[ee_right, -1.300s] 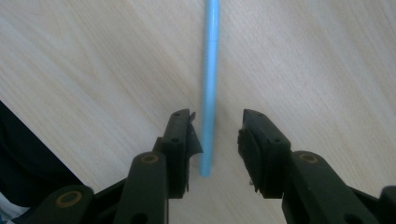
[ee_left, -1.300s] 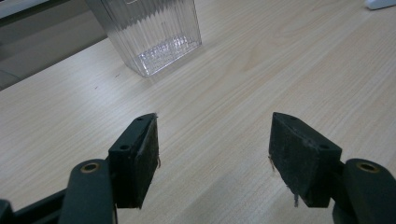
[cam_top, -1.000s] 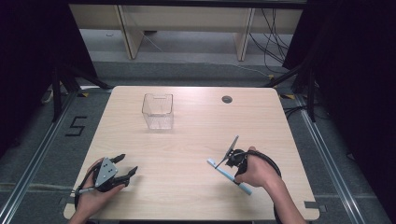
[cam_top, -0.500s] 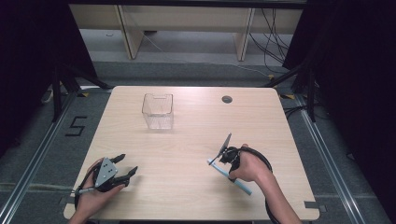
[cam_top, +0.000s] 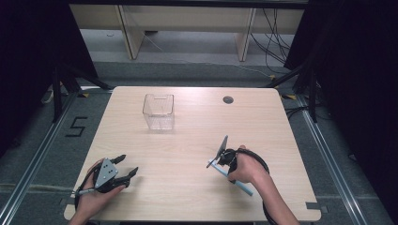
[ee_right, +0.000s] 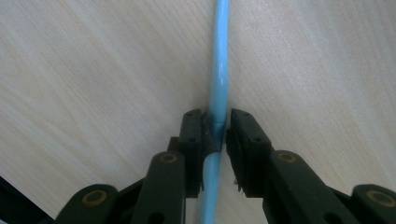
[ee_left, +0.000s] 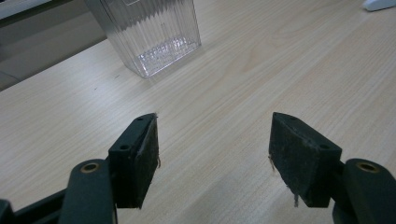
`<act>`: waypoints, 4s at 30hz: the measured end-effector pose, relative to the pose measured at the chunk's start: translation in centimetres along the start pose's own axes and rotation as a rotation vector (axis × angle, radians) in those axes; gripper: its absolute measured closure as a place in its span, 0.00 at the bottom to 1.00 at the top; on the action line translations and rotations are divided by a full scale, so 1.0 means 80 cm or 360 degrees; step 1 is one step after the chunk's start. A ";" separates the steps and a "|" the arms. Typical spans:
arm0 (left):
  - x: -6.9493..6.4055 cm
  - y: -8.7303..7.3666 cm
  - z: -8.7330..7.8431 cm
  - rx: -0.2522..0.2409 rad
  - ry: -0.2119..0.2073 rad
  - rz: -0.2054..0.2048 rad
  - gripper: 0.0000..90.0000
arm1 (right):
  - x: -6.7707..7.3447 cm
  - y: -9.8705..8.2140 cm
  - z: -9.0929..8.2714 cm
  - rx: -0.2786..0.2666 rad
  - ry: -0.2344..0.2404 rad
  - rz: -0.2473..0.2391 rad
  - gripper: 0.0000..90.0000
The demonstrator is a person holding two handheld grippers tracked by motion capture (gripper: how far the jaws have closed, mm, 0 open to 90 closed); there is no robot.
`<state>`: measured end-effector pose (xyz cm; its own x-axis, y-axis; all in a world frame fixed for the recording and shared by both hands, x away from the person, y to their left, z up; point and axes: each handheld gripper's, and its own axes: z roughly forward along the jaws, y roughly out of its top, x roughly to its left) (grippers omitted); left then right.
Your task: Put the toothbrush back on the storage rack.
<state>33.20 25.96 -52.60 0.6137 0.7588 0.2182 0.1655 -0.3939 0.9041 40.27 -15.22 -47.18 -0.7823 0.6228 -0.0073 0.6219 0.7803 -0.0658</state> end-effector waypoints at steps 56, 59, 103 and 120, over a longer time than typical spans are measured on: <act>-0.002 0.000 -0.002 0.0010 0.0022 0.0014 0.36 | 0.013 -0.013 -0.039 -0.0585 -0.0077 -0.0200 0.93; -0.002 0.000 -0.002 0.0010 0.0023 0.0016 0.37 | 0.012 -0.014 -0.041 -0.0658 -0.0094 -0.0175 0.93; -0.002 0.000 0.001 0.0017 0.0013 0.0022 0.37 | 0.012 -0.023 -0.014 -0.1441 0.0043 -0.0106 0.93; -0.001 0.000 0.001 0.0012 0.0013 0.0021 0.37 | 0.017 -0.026 -0.006 -0.1828 0.0079 -0.0003 0.93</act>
<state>33.21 25.81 -52.65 0.6097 0.7576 0.2331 0.1631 -0.4077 0.8984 37.95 -15.96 -46.61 -0.7968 0.6033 0.0331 0.3060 0.3557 0.8831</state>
